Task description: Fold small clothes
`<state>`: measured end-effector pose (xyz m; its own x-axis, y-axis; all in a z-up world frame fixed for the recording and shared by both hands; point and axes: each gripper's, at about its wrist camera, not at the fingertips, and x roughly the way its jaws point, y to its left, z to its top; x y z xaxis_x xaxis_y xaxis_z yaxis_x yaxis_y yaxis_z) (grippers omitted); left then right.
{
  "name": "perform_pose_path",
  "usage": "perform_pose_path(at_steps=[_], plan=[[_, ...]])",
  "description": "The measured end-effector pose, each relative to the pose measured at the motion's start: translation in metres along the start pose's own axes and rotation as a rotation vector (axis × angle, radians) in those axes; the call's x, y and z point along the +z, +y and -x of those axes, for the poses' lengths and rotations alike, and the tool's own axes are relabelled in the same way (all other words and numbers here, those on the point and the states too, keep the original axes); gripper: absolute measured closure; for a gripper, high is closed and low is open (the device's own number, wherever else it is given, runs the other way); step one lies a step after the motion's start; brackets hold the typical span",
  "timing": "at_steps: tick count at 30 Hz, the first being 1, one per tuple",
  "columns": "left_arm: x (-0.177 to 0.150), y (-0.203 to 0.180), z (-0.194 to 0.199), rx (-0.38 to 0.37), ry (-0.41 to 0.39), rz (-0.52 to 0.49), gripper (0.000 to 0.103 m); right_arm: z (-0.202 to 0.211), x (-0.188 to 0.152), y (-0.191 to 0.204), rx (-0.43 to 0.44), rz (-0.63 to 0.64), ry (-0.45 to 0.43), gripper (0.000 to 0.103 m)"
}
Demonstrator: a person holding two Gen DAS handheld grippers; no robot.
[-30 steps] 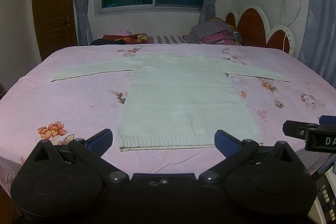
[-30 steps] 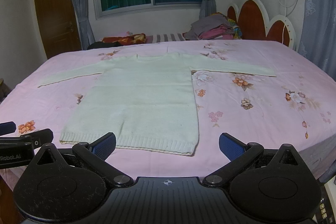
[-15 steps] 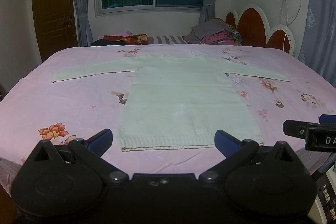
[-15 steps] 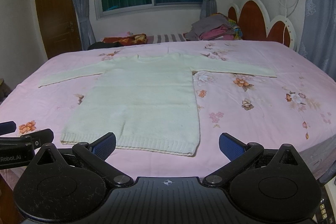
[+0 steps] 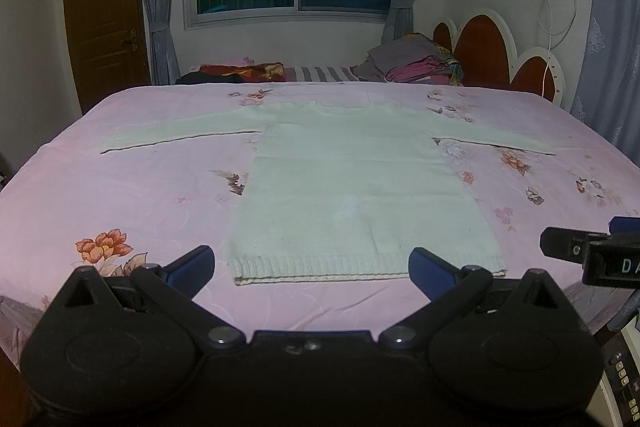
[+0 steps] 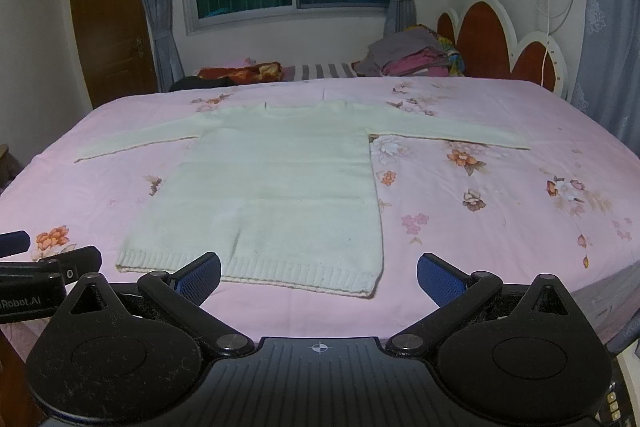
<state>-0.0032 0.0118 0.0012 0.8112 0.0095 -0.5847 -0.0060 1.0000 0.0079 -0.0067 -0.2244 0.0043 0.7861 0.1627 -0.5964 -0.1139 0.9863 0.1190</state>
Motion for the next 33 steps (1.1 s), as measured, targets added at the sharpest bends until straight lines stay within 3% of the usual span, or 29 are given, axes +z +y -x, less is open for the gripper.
perform_pose_path(at_steps=[18,29,33], plan=[[-0.001,0.002,-0.007,-0.004,-0.011,0.019,0.000,-0.006,0.001,-0.008,0.015,-0.026,0.014,0.000],[0.026,0.014,-0.057,-0.034,-0.029,0.058,0.000,-0.047,0.027,-0.023,-0.026,-0.073,0.015,0.000],[0.037,0.015,-0.087,-0.058,0.012,0.041,0.000,-0.073,0.043,-0.028,-0.048,-0.093,0.013,0.000]])
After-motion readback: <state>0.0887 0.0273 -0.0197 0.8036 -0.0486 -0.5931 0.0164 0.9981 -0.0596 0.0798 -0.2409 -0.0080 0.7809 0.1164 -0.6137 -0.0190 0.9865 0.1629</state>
